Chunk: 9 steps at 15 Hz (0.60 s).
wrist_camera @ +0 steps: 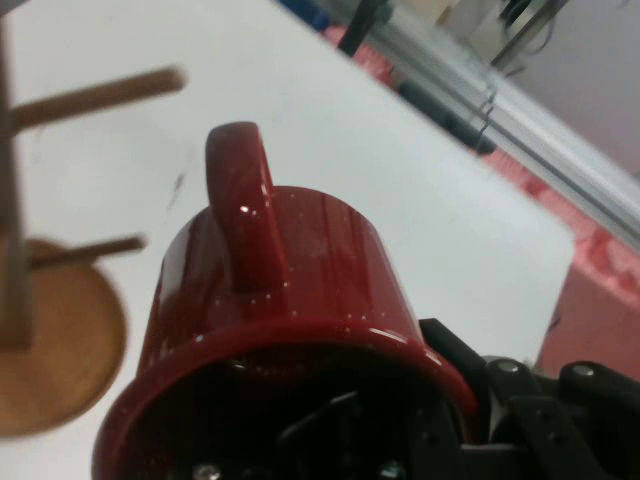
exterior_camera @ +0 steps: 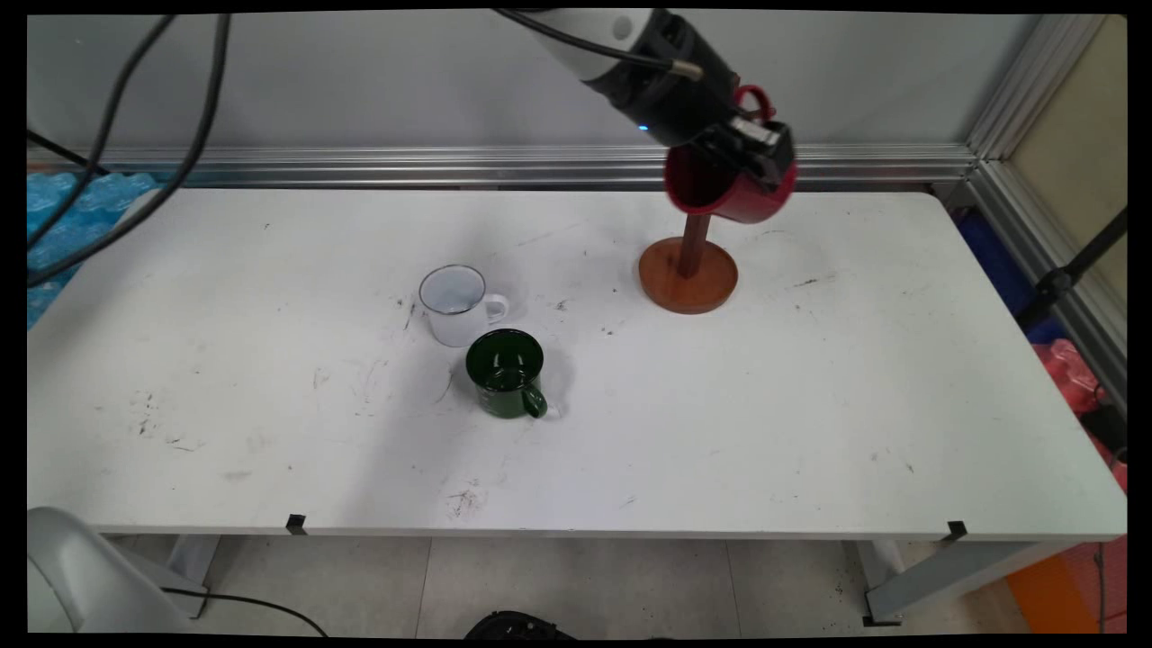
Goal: Place the picked object on the table
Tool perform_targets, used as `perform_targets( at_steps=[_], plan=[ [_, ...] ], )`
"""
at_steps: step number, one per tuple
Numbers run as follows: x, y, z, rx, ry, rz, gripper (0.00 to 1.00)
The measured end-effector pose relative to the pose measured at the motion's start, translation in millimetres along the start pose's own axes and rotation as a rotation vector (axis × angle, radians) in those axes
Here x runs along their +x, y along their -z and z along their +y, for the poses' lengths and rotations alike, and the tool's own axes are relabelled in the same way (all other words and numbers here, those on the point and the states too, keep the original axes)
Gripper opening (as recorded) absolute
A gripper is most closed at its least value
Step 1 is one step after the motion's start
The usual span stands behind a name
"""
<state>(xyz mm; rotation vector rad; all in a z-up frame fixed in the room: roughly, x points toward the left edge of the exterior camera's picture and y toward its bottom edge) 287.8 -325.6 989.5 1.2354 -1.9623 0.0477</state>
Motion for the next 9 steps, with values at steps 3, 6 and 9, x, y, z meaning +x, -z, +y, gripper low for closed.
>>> perform_targets(
  at_steps=[3,6,9],
  plan=[
    [-6,14,-15,0.065,-0.008,-0.063,0.0],
    [-13,23,-32,0.128,-0.011,-0.13,0.0],
    [-22,26,-49,0.177,-0.008,-0.196,0.0]
  ],
)
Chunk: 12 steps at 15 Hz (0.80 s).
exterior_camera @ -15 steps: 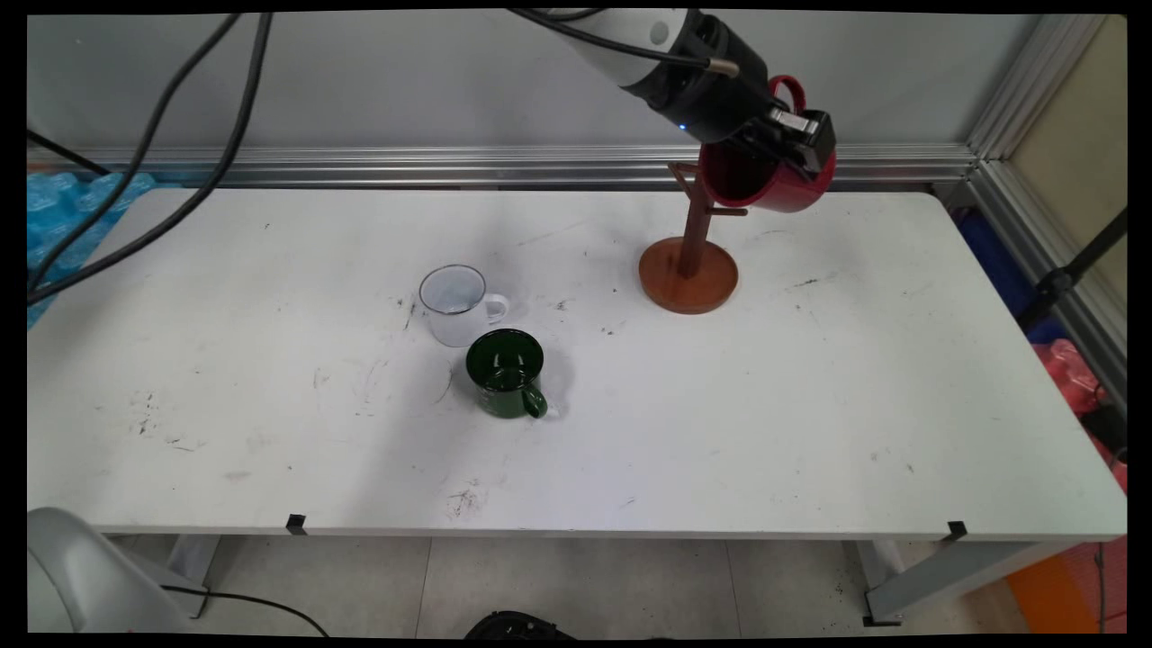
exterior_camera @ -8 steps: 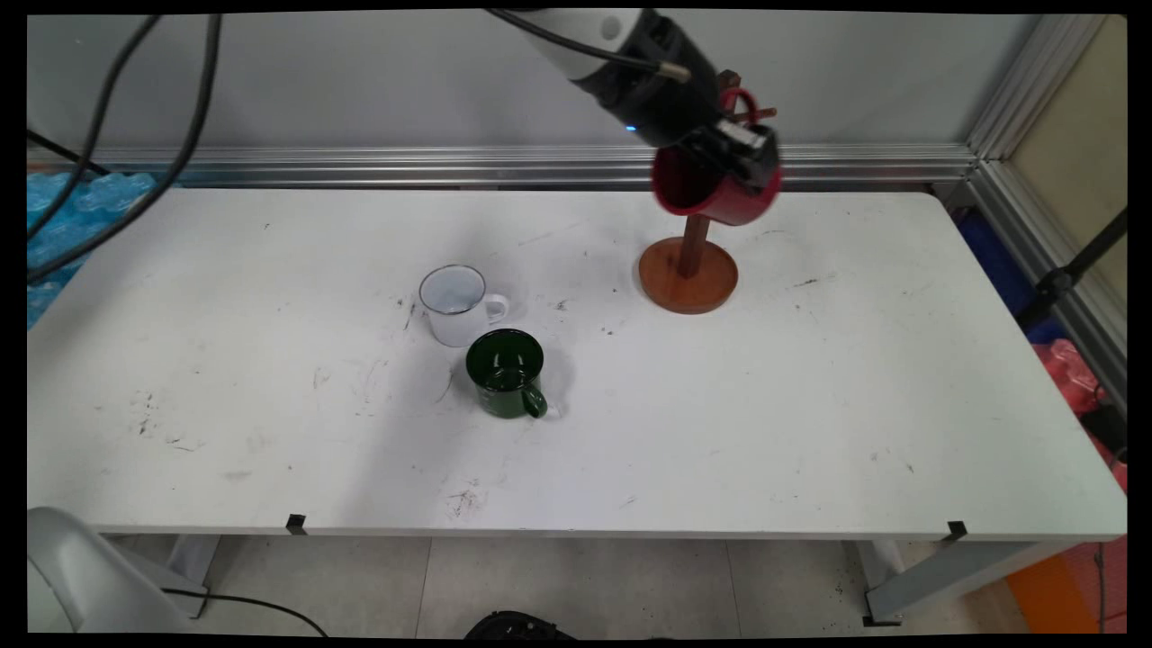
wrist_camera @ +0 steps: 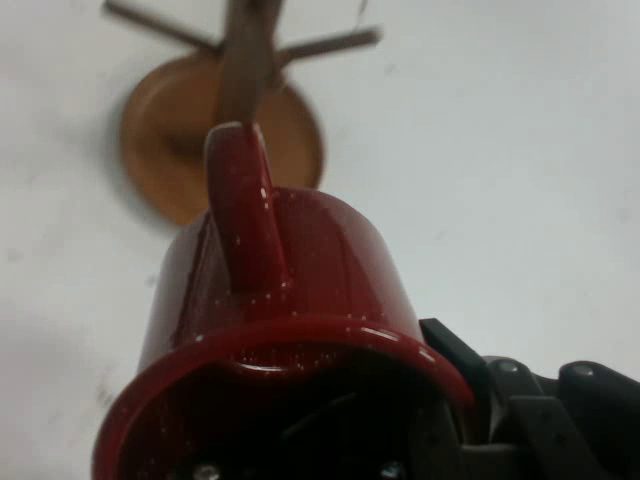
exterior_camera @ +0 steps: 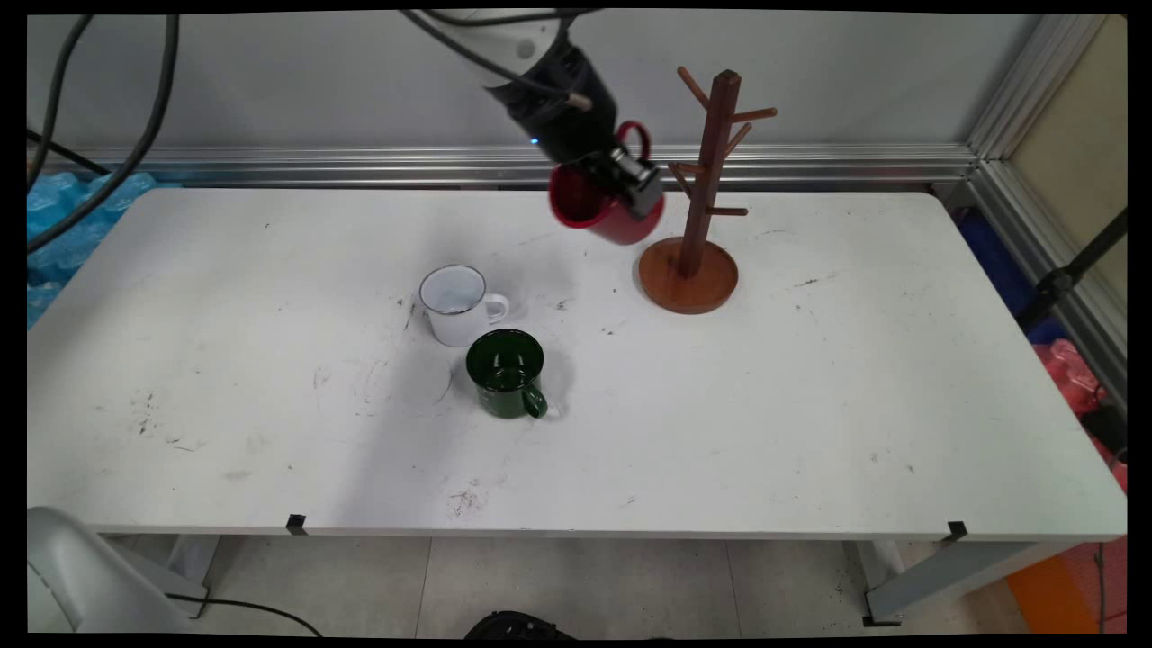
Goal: Place the picked object on the table
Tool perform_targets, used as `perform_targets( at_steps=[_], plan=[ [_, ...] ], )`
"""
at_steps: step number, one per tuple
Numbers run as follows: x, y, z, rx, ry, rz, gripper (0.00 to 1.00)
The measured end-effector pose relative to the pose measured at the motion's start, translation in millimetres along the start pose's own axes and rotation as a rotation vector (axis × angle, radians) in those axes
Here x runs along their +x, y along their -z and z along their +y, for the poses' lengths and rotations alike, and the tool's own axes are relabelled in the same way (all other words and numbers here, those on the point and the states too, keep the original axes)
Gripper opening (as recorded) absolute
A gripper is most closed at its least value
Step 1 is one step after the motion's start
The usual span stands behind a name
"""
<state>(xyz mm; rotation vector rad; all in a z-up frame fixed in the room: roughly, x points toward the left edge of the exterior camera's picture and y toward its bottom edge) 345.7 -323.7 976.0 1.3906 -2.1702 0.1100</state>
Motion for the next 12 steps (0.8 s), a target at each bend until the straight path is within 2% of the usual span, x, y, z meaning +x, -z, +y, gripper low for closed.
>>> perform_targets(
  at_steps=[4,12],
  plan=[
    [-8,-6,-18,0.047,-0.021,-0.066,0.0],
    [-6,-44,-48,0.098,-0.097,-0.165,0.0]
  ],
)
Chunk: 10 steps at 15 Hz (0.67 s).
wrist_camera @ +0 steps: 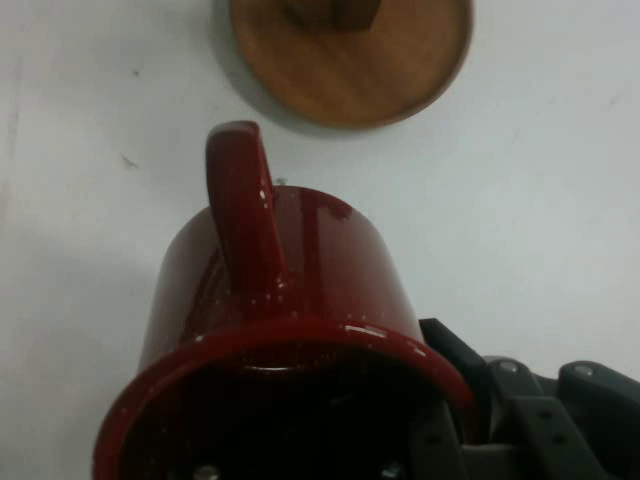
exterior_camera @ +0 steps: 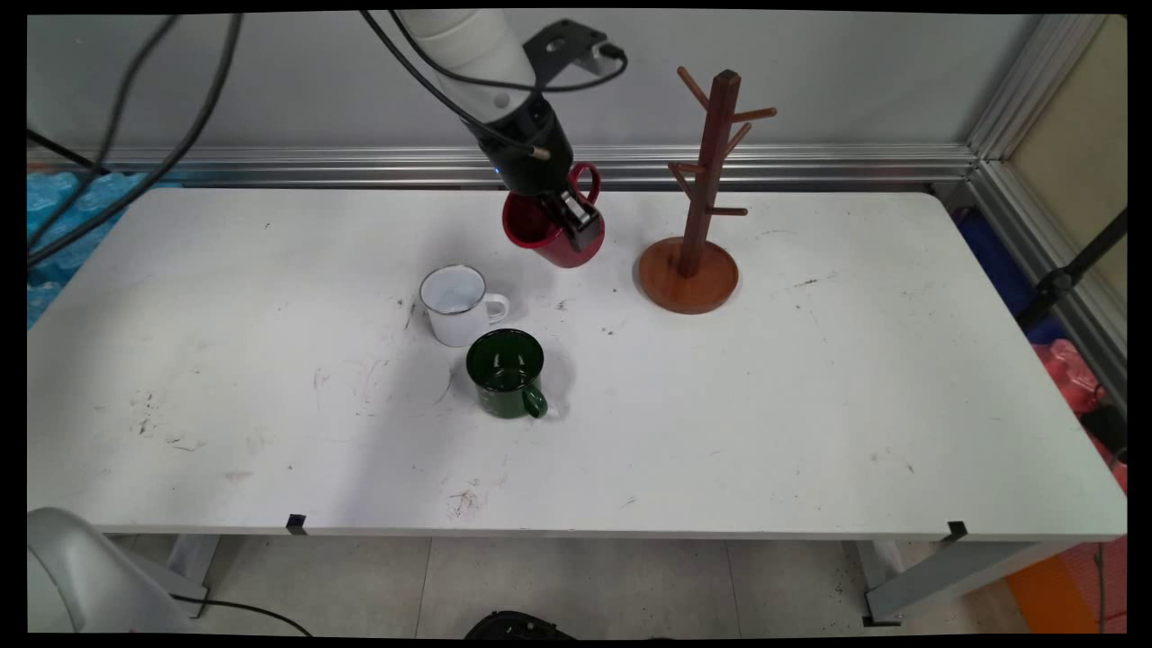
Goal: Place the picked object on the table
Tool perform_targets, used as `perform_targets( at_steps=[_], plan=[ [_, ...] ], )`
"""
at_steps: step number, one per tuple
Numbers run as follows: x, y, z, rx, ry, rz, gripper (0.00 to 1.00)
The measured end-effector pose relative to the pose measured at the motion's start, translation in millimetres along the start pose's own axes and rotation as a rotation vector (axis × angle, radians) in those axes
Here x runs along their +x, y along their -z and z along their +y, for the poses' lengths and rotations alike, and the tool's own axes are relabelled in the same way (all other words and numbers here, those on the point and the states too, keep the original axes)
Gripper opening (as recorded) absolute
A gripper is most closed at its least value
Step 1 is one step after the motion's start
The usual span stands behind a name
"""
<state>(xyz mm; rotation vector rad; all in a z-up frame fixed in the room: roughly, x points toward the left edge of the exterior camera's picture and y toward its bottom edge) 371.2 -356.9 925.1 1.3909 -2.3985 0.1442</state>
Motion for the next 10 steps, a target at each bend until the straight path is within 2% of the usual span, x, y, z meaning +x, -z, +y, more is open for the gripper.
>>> perform_targets(
  at_steps=[10],
  plan=[
    [13,-68,-15,0.008,0.02,-0.139,0.0]
  ],
)
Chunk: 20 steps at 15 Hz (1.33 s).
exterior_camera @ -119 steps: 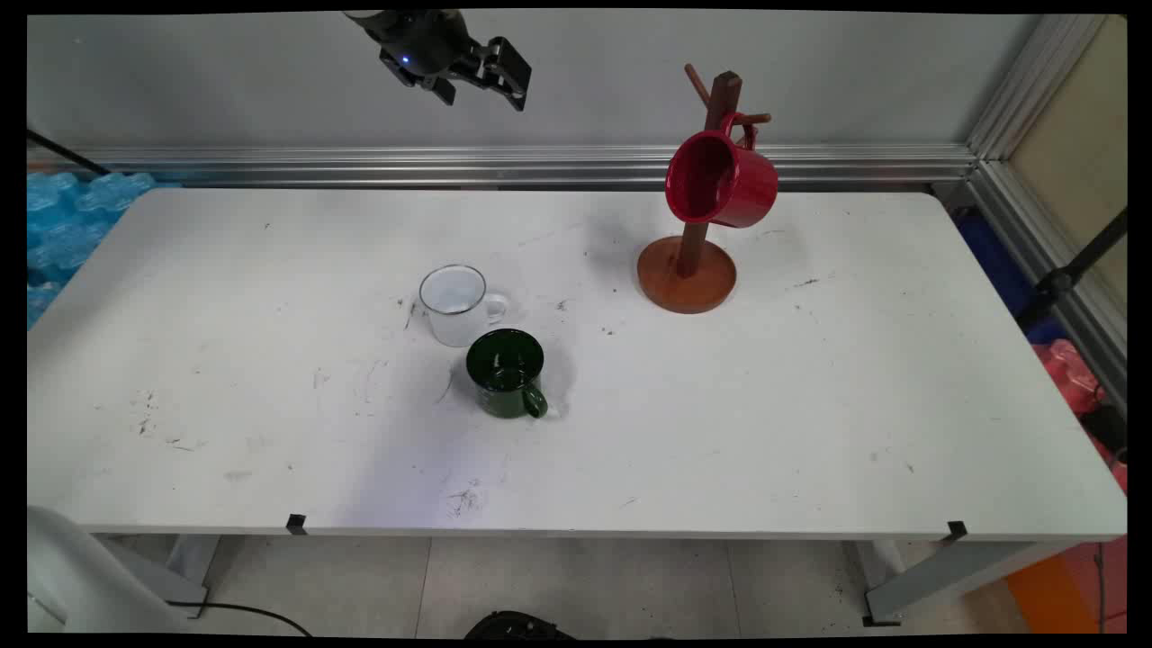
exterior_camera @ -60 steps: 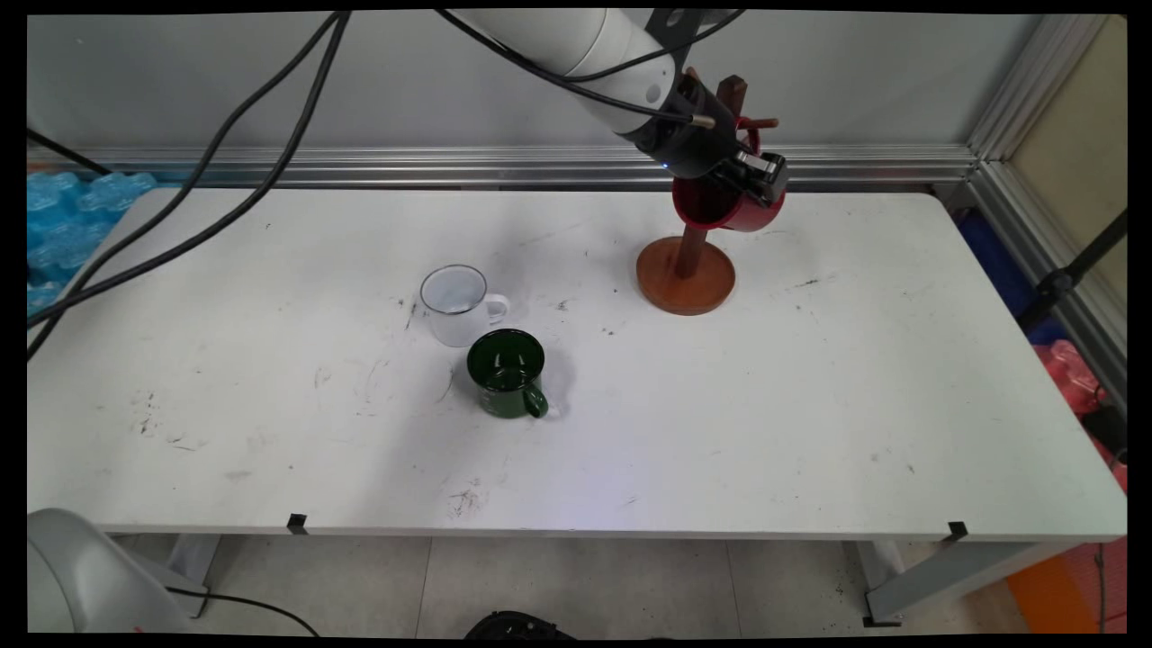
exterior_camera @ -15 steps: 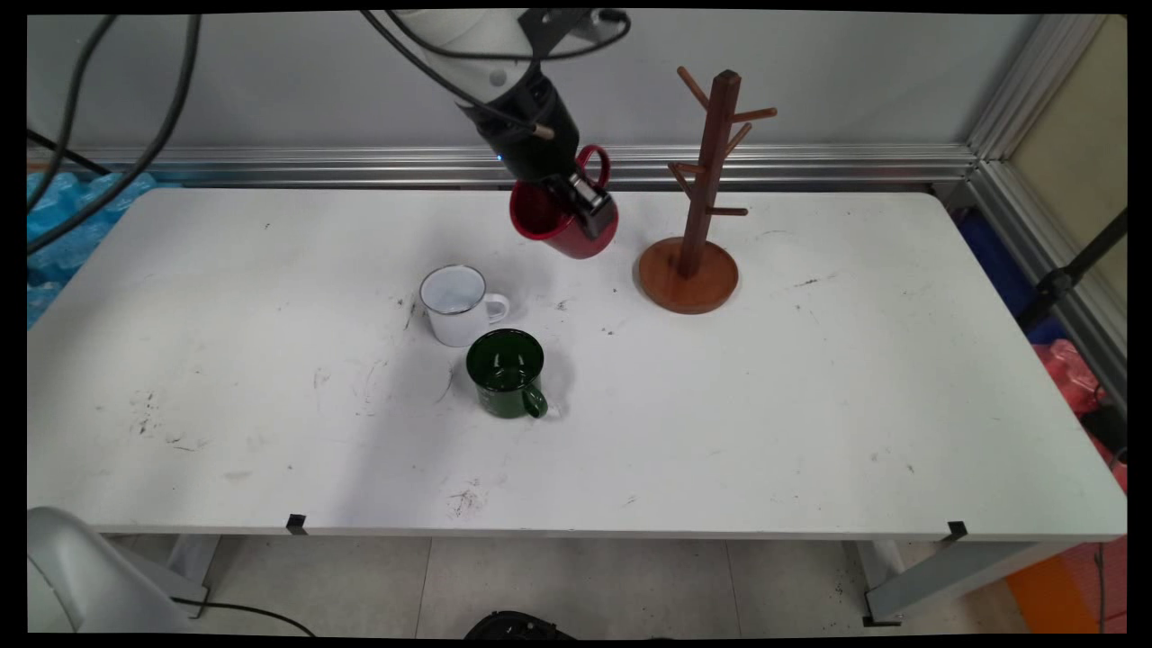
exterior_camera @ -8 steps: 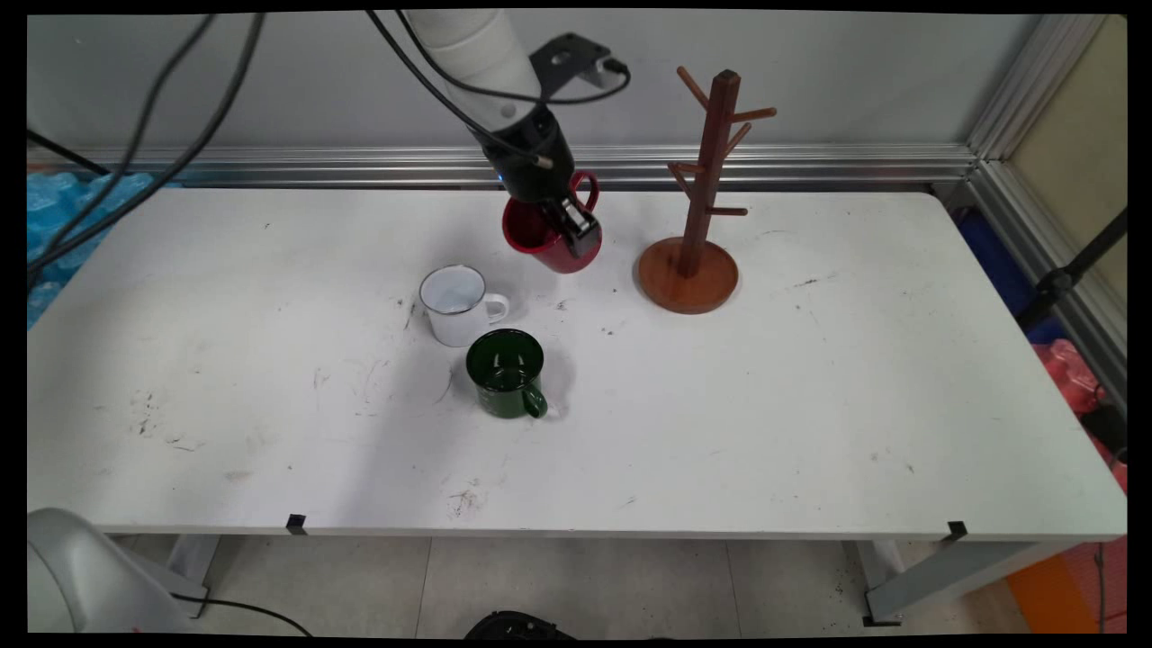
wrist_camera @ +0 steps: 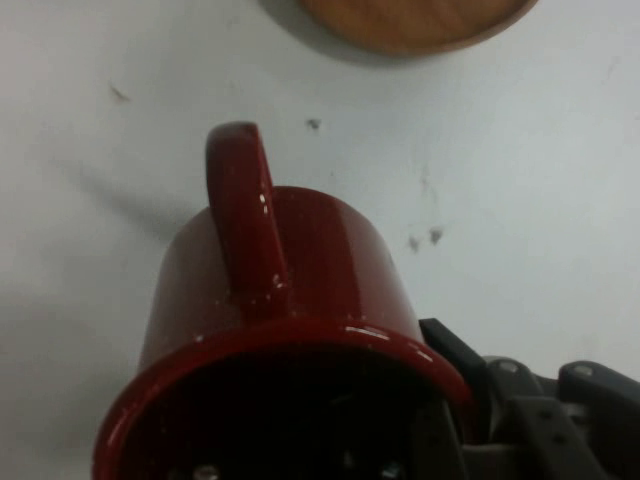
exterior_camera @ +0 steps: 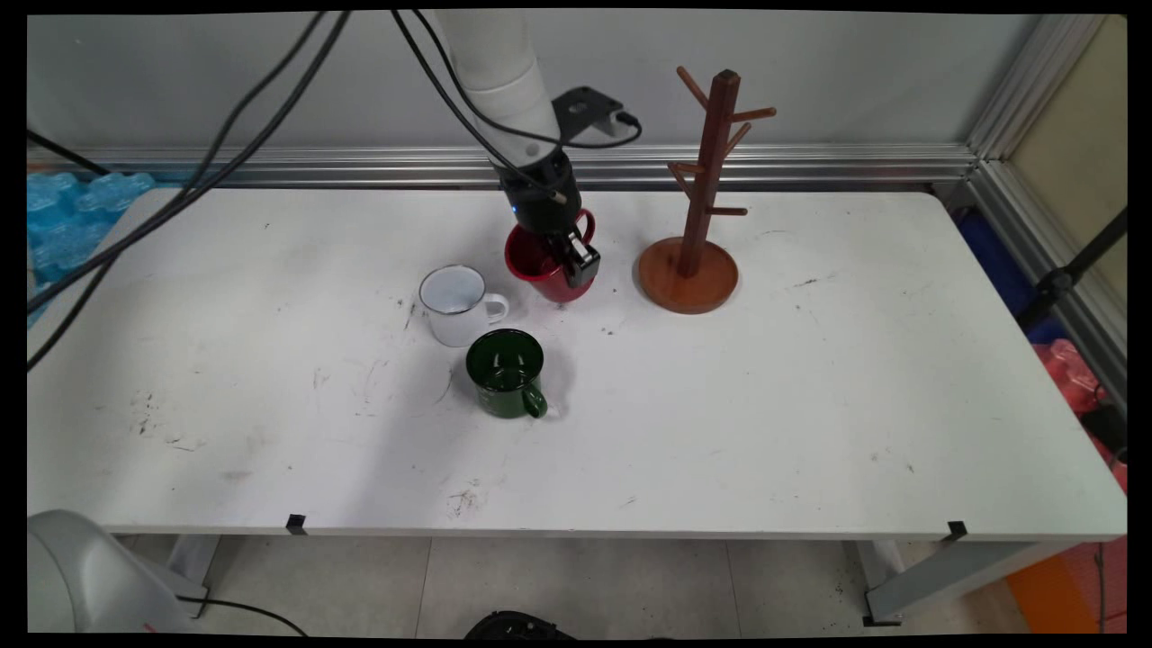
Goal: Place the picked object on the table
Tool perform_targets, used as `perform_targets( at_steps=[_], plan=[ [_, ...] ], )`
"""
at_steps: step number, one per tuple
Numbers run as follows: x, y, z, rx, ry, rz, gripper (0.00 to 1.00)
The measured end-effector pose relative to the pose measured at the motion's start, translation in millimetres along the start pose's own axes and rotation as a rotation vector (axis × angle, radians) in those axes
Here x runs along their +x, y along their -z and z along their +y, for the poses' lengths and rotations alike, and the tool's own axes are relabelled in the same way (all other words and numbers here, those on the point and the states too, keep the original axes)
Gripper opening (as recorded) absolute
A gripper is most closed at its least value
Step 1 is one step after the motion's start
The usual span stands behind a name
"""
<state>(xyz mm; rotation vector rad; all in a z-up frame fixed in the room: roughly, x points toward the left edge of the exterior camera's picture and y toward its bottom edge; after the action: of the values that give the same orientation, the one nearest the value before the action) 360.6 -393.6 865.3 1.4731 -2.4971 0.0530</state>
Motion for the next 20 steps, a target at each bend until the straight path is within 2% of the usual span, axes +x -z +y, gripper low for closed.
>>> perform_targets(
  at_steps=[5,11,12,20],
  plan=[
    [6,-27,-10,0.0,0.02,-0.063,0.0],
    [11,-43,-20,0.018,0.037,-0.111,0.0],
    [11,-44,-21,0.021,0.04,-0.115,1.0],
    [15,-53,-27,0.04,0.049,-0.127,1.0]
  ],
)
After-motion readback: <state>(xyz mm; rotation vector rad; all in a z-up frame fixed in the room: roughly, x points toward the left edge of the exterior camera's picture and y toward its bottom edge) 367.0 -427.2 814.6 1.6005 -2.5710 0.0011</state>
